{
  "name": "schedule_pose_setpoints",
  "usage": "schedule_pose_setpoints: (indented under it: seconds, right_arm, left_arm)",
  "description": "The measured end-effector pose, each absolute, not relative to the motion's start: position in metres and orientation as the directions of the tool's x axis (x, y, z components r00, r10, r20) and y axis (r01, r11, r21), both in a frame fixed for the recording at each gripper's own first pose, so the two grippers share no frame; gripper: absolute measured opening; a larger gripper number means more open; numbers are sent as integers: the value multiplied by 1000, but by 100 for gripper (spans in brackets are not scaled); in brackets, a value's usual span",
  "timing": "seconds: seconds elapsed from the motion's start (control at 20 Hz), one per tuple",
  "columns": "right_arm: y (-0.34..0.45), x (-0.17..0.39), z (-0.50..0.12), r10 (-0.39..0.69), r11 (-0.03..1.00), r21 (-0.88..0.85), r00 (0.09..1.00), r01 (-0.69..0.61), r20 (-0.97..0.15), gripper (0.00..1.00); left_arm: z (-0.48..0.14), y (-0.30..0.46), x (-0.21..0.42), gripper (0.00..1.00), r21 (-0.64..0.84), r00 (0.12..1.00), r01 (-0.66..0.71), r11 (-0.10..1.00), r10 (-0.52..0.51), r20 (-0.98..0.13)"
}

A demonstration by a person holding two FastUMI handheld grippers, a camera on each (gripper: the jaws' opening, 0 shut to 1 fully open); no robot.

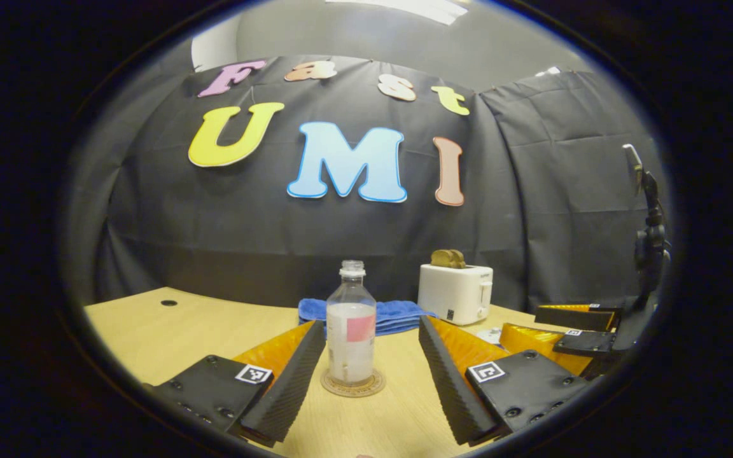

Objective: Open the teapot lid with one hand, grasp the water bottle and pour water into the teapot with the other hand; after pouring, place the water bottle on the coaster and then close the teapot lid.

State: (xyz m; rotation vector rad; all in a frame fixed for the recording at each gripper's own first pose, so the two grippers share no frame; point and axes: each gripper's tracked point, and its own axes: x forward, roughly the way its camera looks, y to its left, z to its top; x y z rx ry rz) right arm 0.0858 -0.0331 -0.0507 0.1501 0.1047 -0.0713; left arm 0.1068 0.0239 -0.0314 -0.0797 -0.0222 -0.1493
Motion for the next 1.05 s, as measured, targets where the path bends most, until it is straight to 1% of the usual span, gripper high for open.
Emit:
schedule_pose_setpoints:
  seconds: [0.2, 0.45, 0.7, 0.85, 1.05]
  right_arm:
    - [-30, 63, -51, -65, 982, 171, 992, 83, -112, 96]
    - [-29, 40, -57, -82, 978, 181, 990, 102, -114, 96]
    - [-20, 25, -72, -65, 979, 184, 988, 90, -137, 96]
    - [-16, 17, -72, -67, 981, 175, 990, 88, -123, 96]
    - [-7, 13, -67, -62, 989, 128, 995, 72, -82, 96]
  left_arm:
    - [-39, 23, 92, 100, -24, 992, 126, 992, -126, 17]
    - [-47, 16, 71, 100, -11, 991, 130, 991, -130, 2]
    - [-57, 13, 53, 100, -31, 993, 117, 993, -117, -16]
    - [-70, 9, 40, 100, -41, 992, 111, 993, -112, -48]
    - [-68, 0, 28, 100, -33, 993, 109, 993, -111, -47]
